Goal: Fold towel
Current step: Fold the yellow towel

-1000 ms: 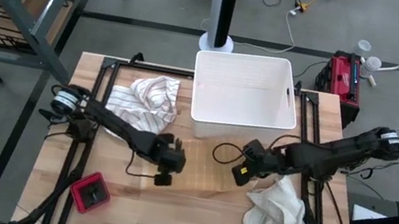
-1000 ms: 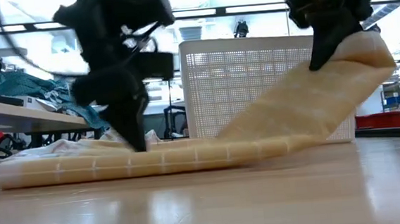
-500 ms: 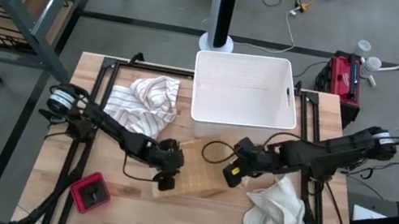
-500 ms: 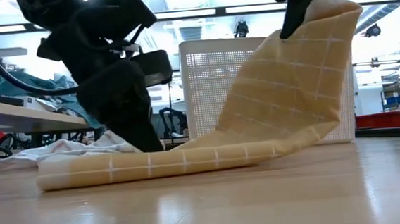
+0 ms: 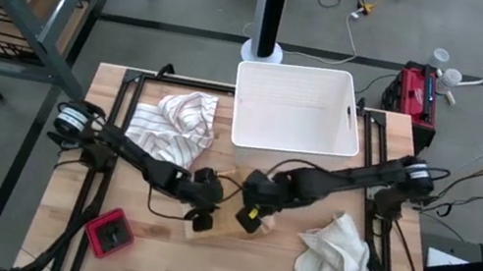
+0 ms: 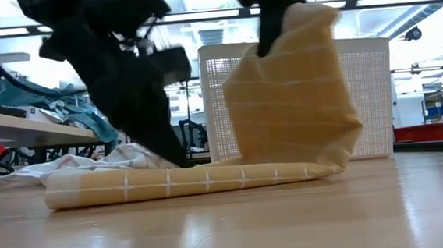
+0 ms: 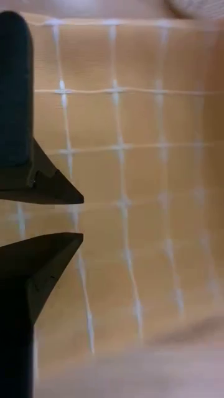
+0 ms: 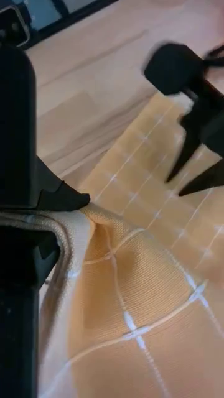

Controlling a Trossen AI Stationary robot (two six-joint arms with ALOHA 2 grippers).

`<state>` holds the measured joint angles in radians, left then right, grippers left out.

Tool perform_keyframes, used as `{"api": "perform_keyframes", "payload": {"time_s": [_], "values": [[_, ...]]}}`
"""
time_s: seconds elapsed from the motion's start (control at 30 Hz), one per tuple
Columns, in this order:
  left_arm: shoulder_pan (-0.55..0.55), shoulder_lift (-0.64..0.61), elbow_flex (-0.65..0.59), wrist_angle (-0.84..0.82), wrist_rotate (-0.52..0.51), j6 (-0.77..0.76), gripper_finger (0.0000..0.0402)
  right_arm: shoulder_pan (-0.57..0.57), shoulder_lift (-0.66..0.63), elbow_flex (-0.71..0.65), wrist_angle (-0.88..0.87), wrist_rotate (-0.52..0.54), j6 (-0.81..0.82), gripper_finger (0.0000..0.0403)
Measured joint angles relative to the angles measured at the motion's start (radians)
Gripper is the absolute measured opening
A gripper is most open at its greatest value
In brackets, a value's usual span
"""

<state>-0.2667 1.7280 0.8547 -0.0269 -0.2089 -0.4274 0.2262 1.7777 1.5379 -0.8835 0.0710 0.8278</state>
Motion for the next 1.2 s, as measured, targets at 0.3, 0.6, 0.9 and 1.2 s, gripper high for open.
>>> {"api": "perform_keyframes", "payload": {"time_s": [0.3, 0.6, 0.9, 1.2], "values": [[-0.11, -0.247, -0.044, 0.008, -0.106, 0.039, 0.0075, -0.029, 0.091, 0.127, -0.014, -0.003, -0.067, 0.0], [-0.263, -0.664, -0.269, 0.007, -0.506, -0.034, 0.0075, -0.042, 0.121, 0.129, 0.07, -0.019, -0.073, 0.0], [-0.272, -0.759, -0.454, 0.038, -0.6, -0.121, 0.0075, -0.051, 0.197, 0.202, 0.089, -0.042, -0.096, 0.0], [-0.248, -0.688, -0.477, 0.031, -0.529, -0.168, 0.0075, -0.051, 0.315, 0.357, 0.061, -0.106, -0.154, 0.0]]}}
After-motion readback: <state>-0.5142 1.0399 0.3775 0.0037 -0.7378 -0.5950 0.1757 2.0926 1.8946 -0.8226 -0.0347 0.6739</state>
